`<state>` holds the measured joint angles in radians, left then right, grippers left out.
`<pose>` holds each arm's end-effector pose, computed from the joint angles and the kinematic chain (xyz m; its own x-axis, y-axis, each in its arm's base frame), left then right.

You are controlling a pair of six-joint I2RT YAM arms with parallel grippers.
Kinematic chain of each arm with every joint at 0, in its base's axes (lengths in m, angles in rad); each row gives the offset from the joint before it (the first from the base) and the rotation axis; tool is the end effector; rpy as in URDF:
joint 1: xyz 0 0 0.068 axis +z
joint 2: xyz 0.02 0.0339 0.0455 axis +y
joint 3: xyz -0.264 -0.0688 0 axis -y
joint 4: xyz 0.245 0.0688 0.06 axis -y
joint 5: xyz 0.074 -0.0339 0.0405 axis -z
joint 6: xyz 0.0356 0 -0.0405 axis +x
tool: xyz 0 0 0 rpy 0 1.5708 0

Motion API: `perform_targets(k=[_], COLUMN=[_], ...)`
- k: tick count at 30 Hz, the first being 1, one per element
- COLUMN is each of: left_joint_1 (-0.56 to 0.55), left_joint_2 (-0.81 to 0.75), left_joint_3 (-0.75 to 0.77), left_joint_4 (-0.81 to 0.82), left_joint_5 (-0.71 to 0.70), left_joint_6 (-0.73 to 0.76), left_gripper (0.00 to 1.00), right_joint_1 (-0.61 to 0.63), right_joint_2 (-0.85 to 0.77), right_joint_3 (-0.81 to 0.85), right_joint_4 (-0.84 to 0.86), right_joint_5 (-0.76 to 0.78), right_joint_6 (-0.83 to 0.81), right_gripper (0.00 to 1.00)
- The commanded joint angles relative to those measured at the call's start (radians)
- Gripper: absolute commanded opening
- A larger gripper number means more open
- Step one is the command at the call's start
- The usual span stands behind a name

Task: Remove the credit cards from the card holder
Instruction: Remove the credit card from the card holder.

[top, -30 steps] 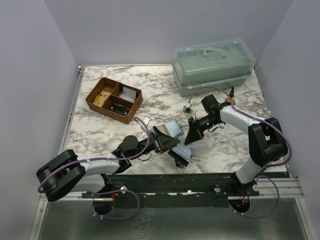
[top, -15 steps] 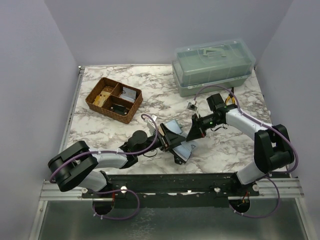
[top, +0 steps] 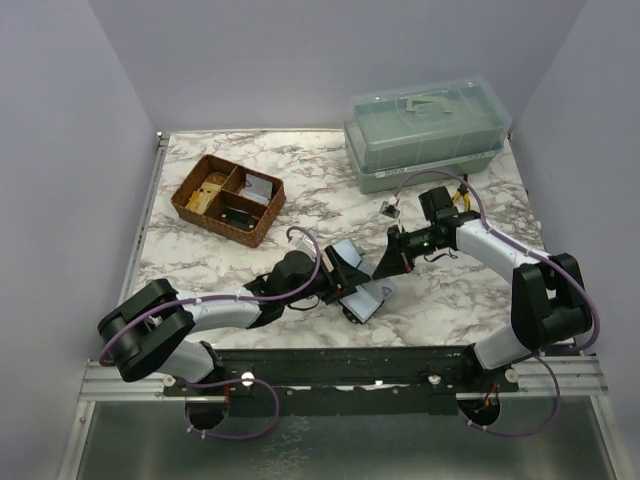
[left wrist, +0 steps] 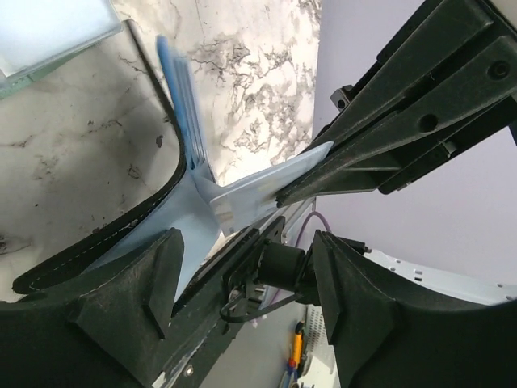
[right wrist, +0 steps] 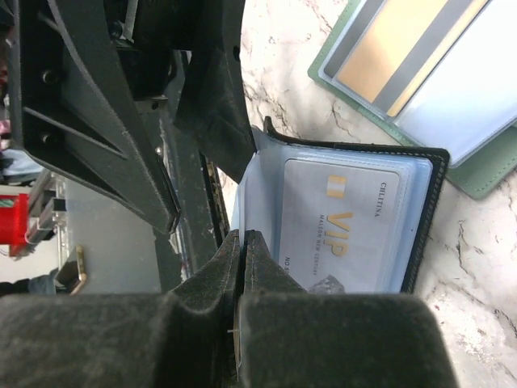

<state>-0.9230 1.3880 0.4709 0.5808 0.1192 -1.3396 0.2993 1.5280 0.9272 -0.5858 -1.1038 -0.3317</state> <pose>0.1607 -0.2193 0.1790 -0.8823 -0.4358 -0.1781 0.0031 0.3729 -0.9279 0.2567 0.1125 0.2048 -0.6902 -0.3664 -0.6240 -0.7164 0.2244 0.6606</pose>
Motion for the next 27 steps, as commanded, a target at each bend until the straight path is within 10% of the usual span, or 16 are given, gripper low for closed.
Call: perform_targets(k=[1,27], left_joint_1=[0.002,0.007], left_joint_2=[0.014,0.069], left_joint_3=[0.035,-0.047], left_joint_4=[-0.047,0.319], left_joint_5=[-0.036,-0.015], left_joint_6=[0.047,-0.018], left_gripper=[0.71,0.45], right_joint_1=[-0.029,-0.100], right_joint_2=[0.015,0.048], right_joint_3=[0.008,-0.041], right_joint_4=[0.001,0.062], right_joint_5=[-0.148,-0.356], right_joint_6=[0.032,0.136], right_gripper=[0.00,0.00])
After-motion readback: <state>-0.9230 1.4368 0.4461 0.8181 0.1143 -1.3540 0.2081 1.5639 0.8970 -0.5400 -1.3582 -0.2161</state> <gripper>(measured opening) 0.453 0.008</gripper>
